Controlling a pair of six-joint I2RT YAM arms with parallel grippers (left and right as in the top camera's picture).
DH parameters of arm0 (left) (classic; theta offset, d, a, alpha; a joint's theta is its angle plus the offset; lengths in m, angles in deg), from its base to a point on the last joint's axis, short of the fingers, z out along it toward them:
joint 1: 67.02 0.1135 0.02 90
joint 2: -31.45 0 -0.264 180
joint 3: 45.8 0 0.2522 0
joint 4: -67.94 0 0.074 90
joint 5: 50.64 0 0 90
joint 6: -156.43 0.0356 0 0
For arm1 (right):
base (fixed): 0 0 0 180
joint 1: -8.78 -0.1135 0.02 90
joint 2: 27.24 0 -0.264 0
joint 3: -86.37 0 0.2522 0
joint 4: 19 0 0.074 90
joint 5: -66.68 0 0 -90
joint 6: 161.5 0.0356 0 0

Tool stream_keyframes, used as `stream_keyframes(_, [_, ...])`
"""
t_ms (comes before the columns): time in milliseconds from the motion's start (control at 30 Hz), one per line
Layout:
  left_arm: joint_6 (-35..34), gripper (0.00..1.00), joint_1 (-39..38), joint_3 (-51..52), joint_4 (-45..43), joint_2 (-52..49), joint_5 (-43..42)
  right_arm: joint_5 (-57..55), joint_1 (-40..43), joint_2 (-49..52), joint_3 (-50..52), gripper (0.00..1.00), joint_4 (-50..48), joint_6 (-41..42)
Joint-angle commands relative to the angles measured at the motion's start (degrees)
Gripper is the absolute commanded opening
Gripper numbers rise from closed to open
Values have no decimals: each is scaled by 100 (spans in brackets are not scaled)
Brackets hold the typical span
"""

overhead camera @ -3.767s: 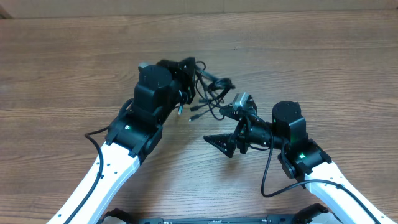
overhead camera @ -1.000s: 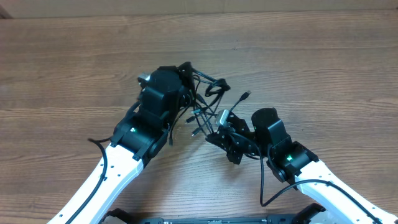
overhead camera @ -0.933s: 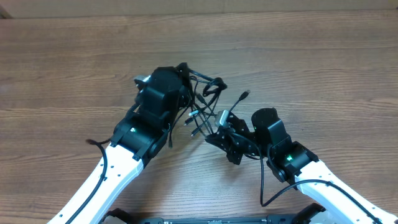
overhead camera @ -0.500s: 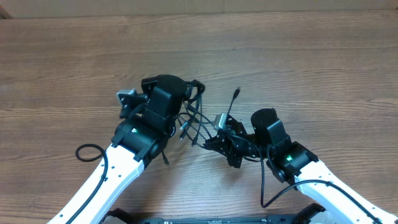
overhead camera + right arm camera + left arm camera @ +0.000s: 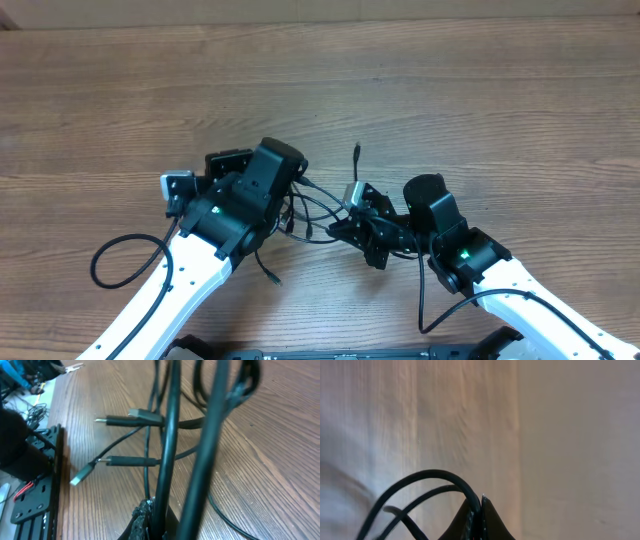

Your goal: Untangle cables

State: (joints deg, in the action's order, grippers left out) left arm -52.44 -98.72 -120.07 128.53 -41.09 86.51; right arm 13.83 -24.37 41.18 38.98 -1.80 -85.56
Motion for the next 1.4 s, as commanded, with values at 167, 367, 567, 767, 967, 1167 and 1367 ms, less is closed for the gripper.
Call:
stream_keyframes(167, [55,4,28,-46,824,140,240,-1320,-22,-4,-52,4,-33,1032])
stream_keyframes(367, [52,4,28,-46,1300,140,-634,-2317,-22,-4,-52,4,-33,2205])
stream_keyframes(567, [55,4,28,-46,1488,140,-1644,-2780,-22,-4,-52,4,-33,3558])
stream_keyframes(767, [55,4,28,-46,1598,140,-2068,-2879,-11,-4,-52,4,-37,4597])
stream_keyframes(967, [35,4,28,-46,1589,140,-2155,-2968,-11,-2,-52,19,-20,4570])
stream_keyframes(1167, [-13,4,28,-46,1556,140,-2155,-2962,-11,-4,-52,65,-9,3971])
stream_keyframes(1367, [-7,4,28,-46,1327,142,-2282,-2881,-13,-2,-52,91,-11,3488])
